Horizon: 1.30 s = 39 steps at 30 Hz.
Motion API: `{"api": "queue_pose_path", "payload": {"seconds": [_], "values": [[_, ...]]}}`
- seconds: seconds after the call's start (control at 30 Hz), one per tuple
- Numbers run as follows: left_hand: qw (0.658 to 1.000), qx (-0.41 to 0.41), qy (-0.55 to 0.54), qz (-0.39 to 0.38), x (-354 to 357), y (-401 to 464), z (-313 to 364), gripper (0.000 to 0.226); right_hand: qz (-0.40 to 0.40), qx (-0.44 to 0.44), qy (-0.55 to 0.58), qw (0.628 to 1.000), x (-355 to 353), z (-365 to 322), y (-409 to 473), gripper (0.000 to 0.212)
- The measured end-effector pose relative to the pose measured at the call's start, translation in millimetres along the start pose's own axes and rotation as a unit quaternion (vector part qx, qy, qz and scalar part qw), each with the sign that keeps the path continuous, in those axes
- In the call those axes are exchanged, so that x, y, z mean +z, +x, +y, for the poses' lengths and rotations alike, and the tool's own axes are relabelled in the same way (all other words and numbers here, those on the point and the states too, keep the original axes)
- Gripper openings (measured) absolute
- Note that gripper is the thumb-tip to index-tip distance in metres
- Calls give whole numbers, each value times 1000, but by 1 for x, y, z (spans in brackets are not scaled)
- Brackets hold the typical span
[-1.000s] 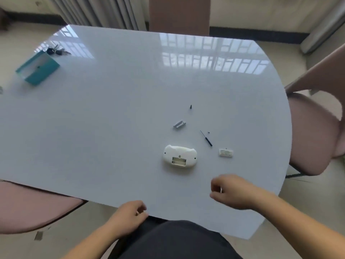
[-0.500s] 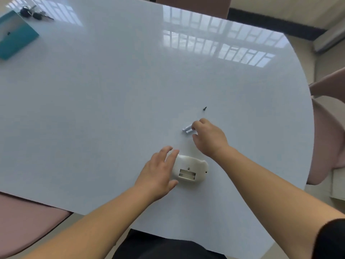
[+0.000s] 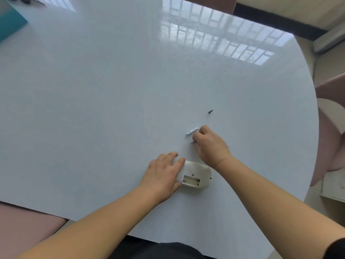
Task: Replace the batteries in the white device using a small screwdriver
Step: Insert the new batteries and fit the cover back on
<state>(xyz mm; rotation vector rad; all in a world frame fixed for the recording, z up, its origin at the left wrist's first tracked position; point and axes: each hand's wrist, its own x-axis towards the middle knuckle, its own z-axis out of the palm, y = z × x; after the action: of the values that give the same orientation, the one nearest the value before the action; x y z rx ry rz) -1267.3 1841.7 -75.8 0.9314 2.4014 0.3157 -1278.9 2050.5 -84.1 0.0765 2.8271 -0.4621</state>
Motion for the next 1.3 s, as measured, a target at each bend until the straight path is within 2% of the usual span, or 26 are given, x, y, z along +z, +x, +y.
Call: {"api": "queue_pose_path", "payload": {"seconds": [0.13, 0.23, 0.4, 0.57, 0.8, 0.93, 1.13, 1.3], "values": [[1000, 0, 5, 1, 0, 2, -1, 68, -7, 7, 19, 1000, -1, 0, -8, 5], [1000, 0, 8, -2, -2, 3, 0, 67, 15, 32, 102, 994, -8, -5, -20, 7], [1000, -2, 15, -9, -3, 3, 0, 68, 62, 63, 278, 956, -29, -29, -51, 7], [1000, -3, 17, -13, -5, 3, 0, 70, 63, 65, 365, 926, -38, -44, -78, 7], [1000, -2, 20, -12, -5, 3, 2, 69, 76, 72, 376, 921, -32, -44, -95, 7], [1000, -2, 20, -8, -5, 0, 2, 68, 95, 75, 358, 926, -27, -41, -103, 20], [1000, -2, 20, -2, -4, 0, 3, 68, 88, 136, 343, 925, -15, -32, -114, 17], [1000, -3, 19, 1, -3, -2, 2, 67, 106, 196, 380, 898, -1, -37, -125, 16]]}}
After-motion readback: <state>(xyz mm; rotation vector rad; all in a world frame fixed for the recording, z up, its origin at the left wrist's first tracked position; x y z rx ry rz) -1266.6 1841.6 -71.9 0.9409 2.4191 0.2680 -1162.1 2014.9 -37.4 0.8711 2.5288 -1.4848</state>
